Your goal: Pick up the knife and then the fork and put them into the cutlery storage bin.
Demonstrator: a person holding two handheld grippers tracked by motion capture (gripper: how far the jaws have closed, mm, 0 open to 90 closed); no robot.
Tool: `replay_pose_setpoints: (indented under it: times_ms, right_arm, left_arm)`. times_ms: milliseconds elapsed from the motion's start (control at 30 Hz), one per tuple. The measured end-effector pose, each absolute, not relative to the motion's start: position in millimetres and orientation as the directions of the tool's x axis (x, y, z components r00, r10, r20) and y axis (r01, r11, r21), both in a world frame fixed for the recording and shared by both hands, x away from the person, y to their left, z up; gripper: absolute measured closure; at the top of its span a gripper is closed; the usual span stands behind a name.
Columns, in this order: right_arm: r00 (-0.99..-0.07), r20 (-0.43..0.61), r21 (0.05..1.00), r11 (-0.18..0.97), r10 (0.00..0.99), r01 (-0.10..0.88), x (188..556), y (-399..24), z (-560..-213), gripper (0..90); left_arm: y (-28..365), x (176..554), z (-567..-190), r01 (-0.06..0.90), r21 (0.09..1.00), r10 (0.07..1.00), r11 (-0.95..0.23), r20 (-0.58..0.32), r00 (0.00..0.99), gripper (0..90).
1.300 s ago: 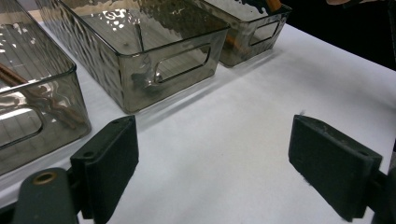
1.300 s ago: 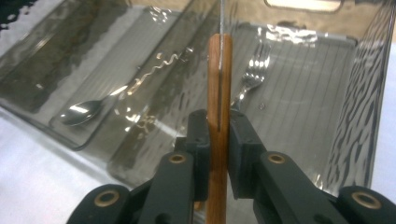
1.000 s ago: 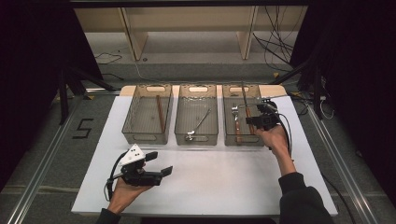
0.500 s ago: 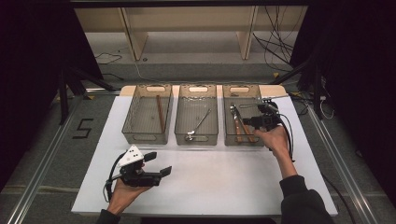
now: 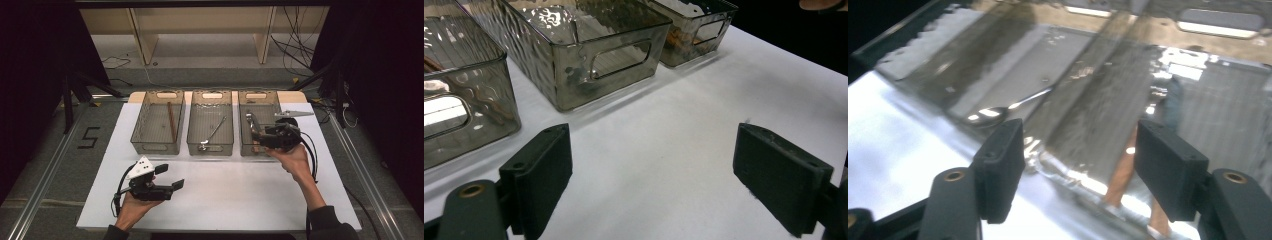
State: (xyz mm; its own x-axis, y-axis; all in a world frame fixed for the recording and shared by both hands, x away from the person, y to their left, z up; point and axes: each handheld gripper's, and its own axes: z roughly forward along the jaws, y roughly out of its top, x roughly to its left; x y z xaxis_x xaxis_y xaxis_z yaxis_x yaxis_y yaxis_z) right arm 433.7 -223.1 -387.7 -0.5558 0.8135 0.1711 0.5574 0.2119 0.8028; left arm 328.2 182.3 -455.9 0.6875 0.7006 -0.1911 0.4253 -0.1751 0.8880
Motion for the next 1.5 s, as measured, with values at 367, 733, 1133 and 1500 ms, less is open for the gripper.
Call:
replay_pose_setpoints:
  times_ms: [367,733,1133,1500]
  right_arm:
    - [-0.631,0.179,0.864,0.187,0.755,0.468,373,-232,-413,31.2]
    - [-0.649,0.197,0.893,0.138,0.735,0.428,334,-244,-442,29.2]
    - [-0.675,0.169,0.915,0.14,0.719,0.378,307,-241,-454,25.7]
    - [-0.67,0.164,0.917,0.139,0.724,0.374,308,-241,-457,25.7]
  left_arm:
    - [182,325,-458,0.433,0.883,0.697,-0.181,-0.196,0.69,15.8]
    - [181,324,-464,0.441,0.878,0.689,-0.186,-0.204,0.696,15.6]
    - [183,319,-470,0.435,0.882,0.678,-0.179,-0.21,0.705,15.4]
    - [186,319,-471,0.432,0.886,0.682,-0.168,-0.212,0.7,15.4]
